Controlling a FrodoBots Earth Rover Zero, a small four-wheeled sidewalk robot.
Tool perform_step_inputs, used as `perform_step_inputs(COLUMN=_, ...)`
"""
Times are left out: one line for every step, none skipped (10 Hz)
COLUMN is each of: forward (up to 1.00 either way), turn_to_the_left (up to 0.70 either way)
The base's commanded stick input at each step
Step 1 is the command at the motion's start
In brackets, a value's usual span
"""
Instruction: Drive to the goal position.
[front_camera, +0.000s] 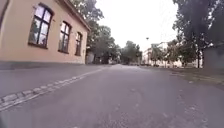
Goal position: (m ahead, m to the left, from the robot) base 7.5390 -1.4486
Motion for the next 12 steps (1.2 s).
perform_step_inputs(forward=0.45, turn_to_the_left=0.00)
perform_step_inputs(forward=0.45, turn_to_the_left=0.00)
perform_step_inputs(forward=0.45, turn_to_the_left=0.00)
perform_step_inputs(forward=0.45, turn_to_the_left=0.00)
perform_step_inputs(forward=0.45, turn_to_the_left=0.00)
perform_step_inputs(forward=0.45, turn_to_the_left=0.00)
perform_step_inputs(forward=0.45, turn_to_the_left=0.00)
perform_step_inputs(forward=0.45, turn_to_the_left=0.00)
perform_step_inputs(forward=0.45, turn_to_the_left=0.00)
perform_step_inputs(forward=0.45, turn_to_the_left=0.00)
perform_step_inputs(forward=0.45, turn_to_the_left=0.00)
perform_step_inputs(forward=0.45, turn_to_the_left=0.00)
